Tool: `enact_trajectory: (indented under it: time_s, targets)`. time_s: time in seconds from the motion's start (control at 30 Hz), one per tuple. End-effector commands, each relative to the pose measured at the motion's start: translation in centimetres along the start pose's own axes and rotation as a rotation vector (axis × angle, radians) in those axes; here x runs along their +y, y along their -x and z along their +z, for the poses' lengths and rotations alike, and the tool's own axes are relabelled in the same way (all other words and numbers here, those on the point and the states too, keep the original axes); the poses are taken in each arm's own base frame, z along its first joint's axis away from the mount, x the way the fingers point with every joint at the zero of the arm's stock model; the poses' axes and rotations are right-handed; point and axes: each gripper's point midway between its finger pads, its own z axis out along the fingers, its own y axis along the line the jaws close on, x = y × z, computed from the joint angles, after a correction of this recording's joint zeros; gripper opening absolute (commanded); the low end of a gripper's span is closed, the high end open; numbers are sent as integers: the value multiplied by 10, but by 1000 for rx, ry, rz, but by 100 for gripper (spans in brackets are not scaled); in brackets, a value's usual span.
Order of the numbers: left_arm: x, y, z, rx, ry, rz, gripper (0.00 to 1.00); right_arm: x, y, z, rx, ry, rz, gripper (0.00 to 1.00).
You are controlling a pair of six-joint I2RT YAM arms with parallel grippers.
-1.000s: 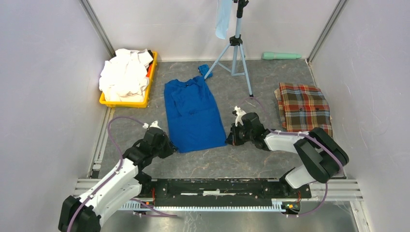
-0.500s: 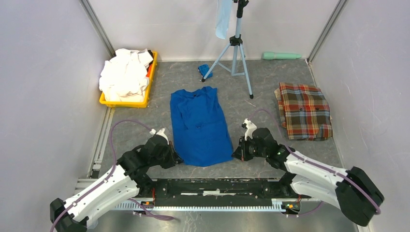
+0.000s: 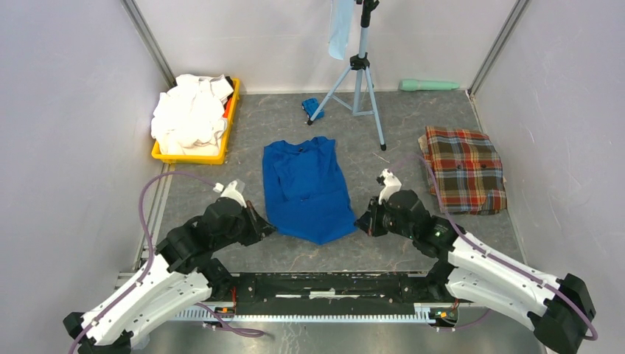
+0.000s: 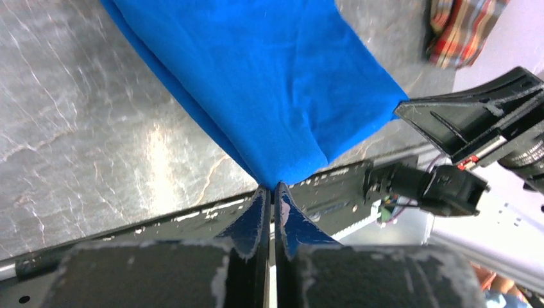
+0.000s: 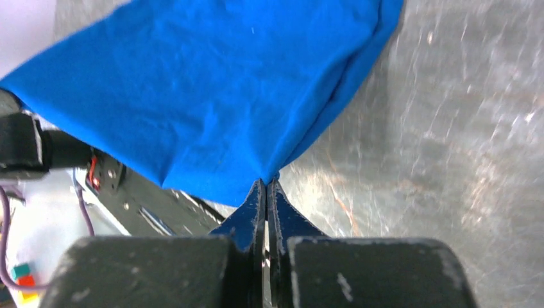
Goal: Fold and stack the mixed laundry pile
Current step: Fold the T-shirt.
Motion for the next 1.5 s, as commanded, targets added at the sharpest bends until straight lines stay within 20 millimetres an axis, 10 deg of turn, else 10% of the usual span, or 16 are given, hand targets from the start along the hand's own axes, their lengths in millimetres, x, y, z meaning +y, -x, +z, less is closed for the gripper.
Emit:
enact_trajectory:
  time_s: [0.0, 0.57, 1.47]
  targets:
    - [-9, 45, -9, -189, 55, 41, 2, 11, 59, -2, -138, -89, -56, 0]
    - [-25, 175, 6, -476, 269, 147, 2, 2, 193, 51, -234, -309, -159, 0]
    - [50, 293, 151, -296, 307, -65, 2, -66, 266, 180, -106, -358, -73, 0]
